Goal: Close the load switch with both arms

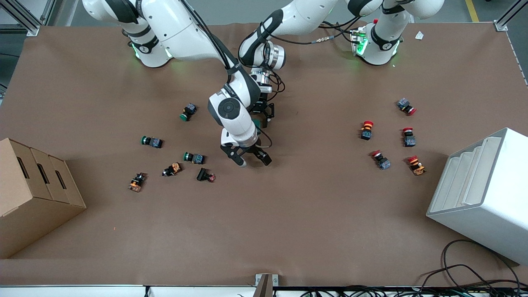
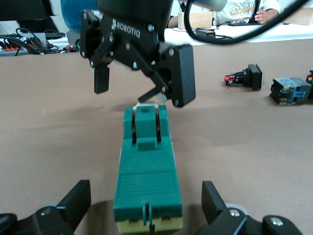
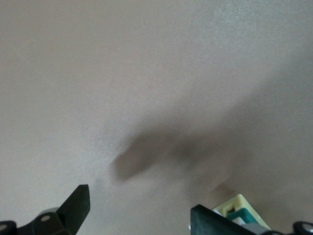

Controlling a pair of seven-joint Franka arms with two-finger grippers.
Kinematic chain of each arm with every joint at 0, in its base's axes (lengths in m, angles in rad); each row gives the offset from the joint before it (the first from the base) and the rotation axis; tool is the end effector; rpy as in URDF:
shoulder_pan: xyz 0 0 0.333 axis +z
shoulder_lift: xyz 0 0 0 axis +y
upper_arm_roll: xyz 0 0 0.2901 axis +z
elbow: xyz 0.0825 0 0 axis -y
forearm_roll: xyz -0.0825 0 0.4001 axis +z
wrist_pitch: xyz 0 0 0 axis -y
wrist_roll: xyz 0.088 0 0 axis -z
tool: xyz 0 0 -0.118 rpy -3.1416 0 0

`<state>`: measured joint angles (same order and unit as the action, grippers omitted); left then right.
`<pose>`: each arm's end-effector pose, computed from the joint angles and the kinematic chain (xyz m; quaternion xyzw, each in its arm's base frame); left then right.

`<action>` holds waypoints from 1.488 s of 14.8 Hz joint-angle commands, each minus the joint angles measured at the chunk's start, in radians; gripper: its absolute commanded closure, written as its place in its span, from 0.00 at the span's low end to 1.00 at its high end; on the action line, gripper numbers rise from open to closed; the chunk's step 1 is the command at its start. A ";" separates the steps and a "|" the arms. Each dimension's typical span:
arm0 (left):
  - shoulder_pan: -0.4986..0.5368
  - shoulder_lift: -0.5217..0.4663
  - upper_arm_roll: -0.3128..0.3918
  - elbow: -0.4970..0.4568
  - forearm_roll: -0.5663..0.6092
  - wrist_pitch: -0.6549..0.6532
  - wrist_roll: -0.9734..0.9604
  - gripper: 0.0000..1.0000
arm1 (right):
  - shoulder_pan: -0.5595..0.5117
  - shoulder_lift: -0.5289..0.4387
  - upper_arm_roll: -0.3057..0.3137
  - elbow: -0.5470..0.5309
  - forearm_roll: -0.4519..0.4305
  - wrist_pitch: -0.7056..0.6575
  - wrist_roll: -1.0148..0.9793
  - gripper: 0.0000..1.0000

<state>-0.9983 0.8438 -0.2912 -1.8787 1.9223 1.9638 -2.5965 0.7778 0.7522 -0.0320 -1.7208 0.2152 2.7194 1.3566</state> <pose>0.2228 -0.5478 0.0315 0.8318 -0.0633 0.5504 0.0334 0.5067 0.4608 0.1326 -0.9160 0.3792 -0.0217 0.1294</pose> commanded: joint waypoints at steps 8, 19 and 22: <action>0.003 0.017 0.001 0.026 -0.009 0.004 0.003 0.00 | -0.097 0.038 0.006 0.046 -0.017 0.011 -0.154 0.00; 0.007 -0.113 -0.019 0.078 -0.326 0.035 0.191 0.01 | -0.429 -0.191 0.007 0.139 -0.013 -0.617 -0.747 0.00; 0.032 -0.175 -0.019 0.143 -0.527 0.059 0.365 0.01 | -0.537 -0.246 0.004 0.187 -0.046 -0.776 -0.943 0.00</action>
<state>-0.9936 0.7179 -0.3080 -1.7644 1.5074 1.9930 -2.3422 0.3073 0.5500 -0.0480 -1.5341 0.2054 2.0095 0.5252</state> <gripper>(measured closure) 0.009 0.000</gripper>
